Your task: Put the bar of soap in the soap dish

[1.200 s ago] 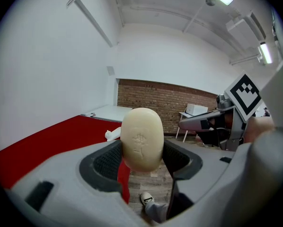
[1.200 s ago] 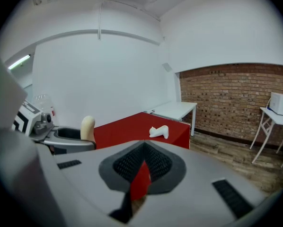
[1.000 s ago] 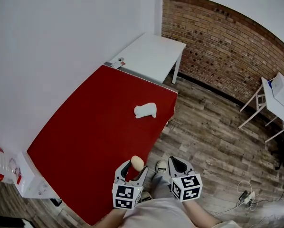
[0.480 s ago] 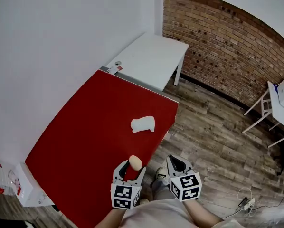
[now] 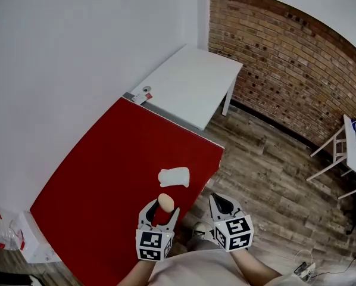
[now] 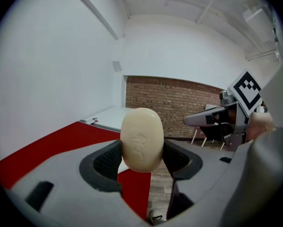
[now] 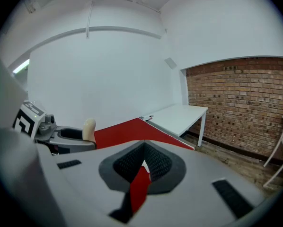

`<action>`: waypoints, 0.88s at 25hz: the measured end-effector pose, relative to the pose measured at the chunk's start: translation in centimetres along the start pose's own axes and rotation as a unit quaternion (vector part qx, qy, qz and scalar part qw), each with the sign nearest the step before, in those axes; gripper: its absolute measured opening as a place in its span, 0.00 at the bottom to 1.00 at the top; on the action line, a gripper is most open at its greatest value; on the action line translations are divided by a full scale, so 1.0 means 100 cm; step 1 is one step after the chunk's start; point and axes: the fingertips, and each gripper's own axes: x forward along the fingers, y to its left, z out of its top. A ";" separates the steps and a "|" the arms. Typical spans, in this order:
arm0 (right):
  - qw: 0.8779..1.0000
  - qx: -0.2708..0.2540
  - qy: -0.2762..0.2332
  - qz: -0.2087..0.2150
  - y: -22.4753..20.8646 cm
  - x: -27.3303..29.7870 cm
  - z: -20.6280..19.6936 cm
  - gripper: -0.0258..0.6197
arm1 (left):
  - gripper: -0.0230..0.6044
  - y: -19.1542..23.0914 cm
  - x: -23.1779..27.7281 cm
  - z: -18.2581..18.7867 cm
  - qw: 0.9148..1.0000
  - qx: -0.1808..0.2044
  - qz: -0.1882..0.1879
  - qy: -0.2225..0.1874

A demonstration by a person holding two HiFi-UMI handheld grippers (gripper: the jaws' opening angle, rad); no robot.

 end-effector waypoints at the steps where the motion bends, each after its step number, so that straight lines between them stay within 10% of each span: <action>1: 1.000 -0.001 0.000 0.003 -0.005 0.005 0.004 0.05 | 0.48 0.001 0.006 0.004 1.000 -0.001 0.004 0.000; 22: 1.000 0.021 0.006 0.017 -0.036 0.034 0.026 0.05 | 0.48 0.006 0.049 0.029 1.000 0.015 0.003 0.019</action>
